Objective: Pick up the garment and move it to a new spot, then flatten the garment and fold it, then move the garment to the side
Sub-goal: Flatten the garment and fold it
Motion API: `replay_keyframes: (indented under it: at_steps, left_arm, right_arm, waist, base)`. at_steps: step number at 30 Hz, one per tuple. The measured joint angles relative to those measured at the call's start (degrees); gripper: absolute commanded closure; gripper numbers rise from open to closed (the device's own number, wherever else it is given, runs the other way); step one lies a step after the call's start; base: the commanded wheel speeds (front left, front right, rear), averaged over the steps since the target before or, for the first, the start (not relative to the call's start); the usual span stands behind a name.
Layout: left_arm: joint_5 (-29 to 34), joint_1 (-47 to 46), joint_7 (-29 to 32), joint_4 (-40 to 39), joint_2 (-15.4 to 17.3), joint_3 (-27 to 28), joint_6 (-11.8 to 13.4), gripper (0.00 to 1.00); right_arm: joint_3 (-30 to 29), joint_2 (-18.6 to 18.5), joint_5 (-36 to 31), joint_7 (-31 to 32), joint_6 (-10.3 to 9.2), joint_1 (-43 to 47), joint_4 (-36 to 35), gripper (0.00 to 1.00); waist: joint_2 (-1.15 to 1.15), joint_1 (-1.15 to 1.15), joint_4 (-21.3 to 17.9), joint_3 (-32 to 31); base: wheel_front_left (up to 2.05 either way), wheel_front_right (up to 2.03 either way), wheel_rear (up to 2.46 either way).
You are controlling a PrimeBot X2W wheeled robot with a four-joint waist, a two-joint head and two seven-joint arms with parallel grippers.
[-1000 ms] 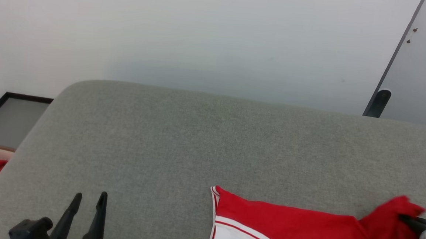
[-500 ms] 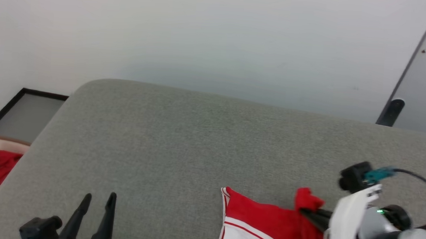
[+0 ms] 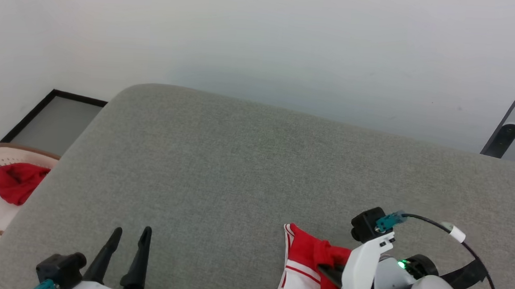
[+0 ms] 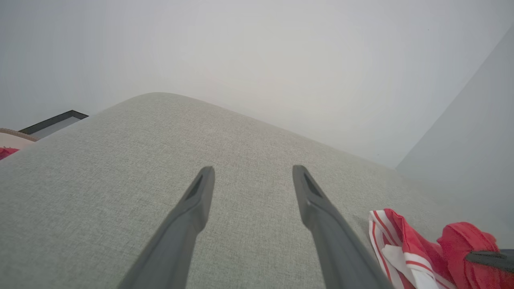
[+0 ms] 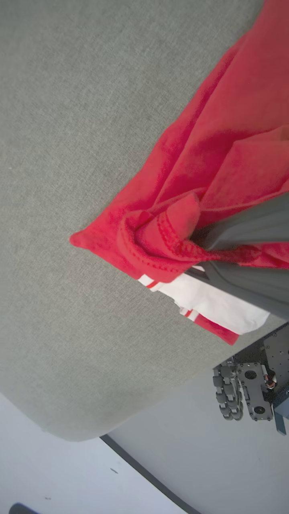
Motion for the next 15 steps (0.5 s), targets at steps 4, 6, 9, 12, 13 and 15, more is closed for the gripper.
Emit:
replay_keyframes:
  at_steps: [4,6,9,12,13,15]
  left_arm:
    - [-0.20,-0.40,-0.07,0.47,0.00,-0.23,-0.01,0.00]
    - [-0.23,-0.43,-0.09,0.74,0.00,-0.33,-0.01,0.00]
    - [-0.29,-0.48,-0.18,1.03,0.01,-0.38,-0.01,0.00]
    - [-0.53,-0.51,-0.22,1.18,0.05,-0.40,-0.01,0.00]
    - [-0.60,-0.51,-0.23,1.20,0.08,-0.38,-0.02,0.00]
    - [-0.67,-0.49,-0.23,1.24,0.12,-0.22,-0.02,0.00]
  right_arm:
    - [1.82,1.55,-0.60,-2.18,0.01,-1.73,4.98,0.69]
    - [2.59,2.10,-0.62,-3.44,0.00,-2.75,7.03,0.22]
    - [4.31,2.36,-0.62,-4.88,0.01,-4.10,9.16,0.00]
    - [6.75,2.02,-0.41,-5.88,0.00,-5.53,9.75,0.00]
    - [7.56,1.82,-0.02,-6.28,0.00,-6.00,9.53,0.00]
    - [9.47,0.97,0.80,-6.97,0.01,-6.78,8.43,0.00]
  waist:
    - [0.00,0.00,0.16,0.18]
    - [0.00,0.00,0.12,0.20]
    - [0.00,0.00,-0.02,0.20]
    - [0.00,0.00,-0.23,0.14]
    - [0.00,0.00,-0.31,0.11]
    - [0.00,0.00,-0.57,0.03]
  base:
    - [0.00,0.00,0.00]
    - [0.00,0.00,0.00]
    - [0.00,0.00,0.00]
    - [0.00,0.00,0.00]
    - [0.00,0.00,0.00]
    - [0.00,0.00,0.00]
